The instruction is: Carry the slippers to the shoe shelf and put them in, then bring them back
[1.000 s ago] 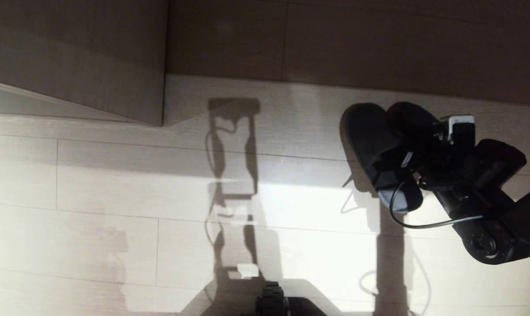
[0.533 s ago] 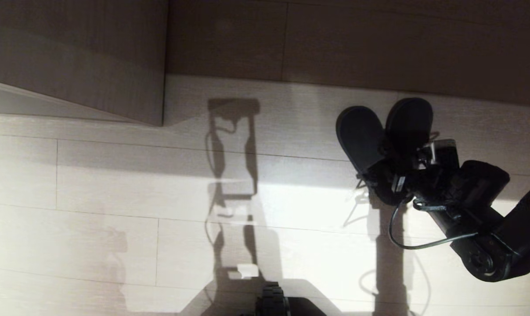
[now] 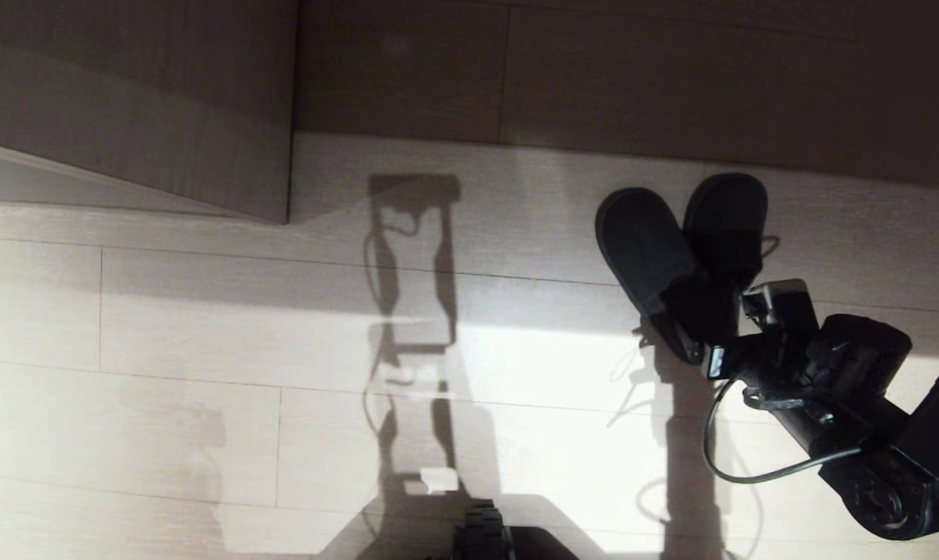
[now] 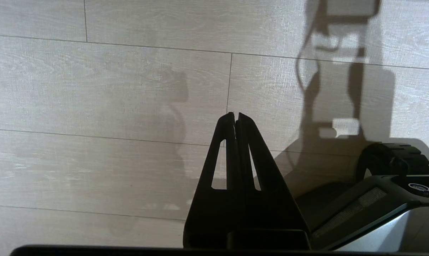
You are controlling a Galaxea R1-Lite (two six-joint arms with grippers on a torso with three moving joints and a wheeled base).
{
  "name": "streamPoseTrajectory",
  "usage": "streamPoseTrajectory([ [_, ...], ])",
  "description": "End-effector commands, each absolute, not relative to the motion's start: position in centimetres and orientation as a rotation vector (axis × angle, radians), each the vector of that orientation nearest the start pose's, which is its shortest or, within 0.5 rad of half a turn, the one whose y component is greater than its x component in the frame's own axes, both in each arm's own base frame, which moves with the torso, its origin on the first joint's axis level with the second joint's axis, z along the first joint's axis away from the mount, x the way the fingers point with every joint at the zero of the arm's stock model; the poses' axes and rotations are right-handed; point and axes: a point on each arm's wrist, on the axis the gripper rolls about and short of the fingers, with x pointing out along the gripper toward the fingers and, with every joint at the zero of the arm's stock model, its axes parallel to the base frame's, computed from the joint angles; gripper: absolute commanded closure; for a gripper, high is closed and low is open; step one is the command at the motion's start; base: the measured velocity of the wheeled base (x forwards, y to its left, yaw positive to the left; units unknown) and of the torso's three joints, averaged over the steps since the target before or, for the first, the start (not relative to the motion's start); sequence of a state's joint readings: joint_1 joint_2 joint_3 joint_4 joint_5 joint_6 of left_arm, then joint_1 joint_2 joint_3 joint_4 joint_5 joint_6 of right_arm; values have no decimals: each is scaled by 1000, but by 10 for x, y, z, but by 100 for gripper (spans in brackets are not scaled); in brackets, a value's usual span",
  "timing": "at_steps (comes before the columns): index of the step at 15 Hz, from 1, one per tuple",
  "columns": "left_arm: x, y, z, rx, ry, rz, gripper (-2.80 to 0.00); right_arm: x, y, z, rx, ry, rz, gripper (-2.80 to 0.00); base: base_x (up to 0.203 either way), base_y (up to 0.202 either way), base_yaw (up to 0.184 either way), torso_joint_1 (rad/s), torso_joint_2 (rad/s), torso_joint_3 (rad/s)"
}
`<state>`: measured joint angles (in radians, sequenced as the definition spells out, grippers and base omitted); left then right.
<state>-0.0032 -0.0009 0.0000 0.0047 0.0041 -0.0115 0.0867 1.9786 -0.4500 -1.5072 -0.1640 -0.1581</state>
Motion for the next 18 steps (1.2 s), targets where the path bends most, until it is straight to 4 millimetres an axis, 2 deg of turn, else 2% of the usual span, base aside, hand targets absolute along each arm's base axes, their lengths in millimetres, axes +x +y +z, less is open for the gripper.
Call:
streamPoseTrajectory([
  [1, -23, 0, 75, -12, 5, 2, 0, 288, 23, 110, -158, 12, -70, -280, 0, 0, 0, 0, 0, 0],
  [2, -23, 0, 75, -12, 6, 2, 0, 273, 24, 117, -154, 3, -63, -280, 0, 0, 0, 0, 0, 0],
  [3, -23, 0, 75, -12, 6, 2, 0, 260, 24, 120, -151, 7, -50, -252, 0, 0, 0, 0, 0, 0],
  [4, -23, 0, 75, -12, 6, 2, 0, 249, 25, 128, -144, -20, -8, 0, 0, 0, 0, 0, 0, 0],
  [6, -23, 0, 75, -12, 6, 2, 0, 240, 26, 137, -143, -54, 38, 0, 0, 0, 0, 0, 0, 0],
  [10, -23, 0, 75, -12, 5, 2, 0, 273, 12, 127, -215, -27, -114, 0, 0, 0, 0, 0, 0, 0],
  [13, -23, 0, 75, -12, 6, 2, 0, 300, 1, 110, -251, 18, -188, 0, 0, 0, 0, 0, 0, 0],
  [16, -23, 0, 75, -11, 6, 2, 0, 314, -6, 108, -258, 4, -217, 0, 0, 0, 0, 0, 0, 0],
  [18, -23, 0, 75, -12, 5, 2, 0, 325, -8, 98, -266, 24, -222, 0, 0, 0, 0, 0, 0, 0],
])
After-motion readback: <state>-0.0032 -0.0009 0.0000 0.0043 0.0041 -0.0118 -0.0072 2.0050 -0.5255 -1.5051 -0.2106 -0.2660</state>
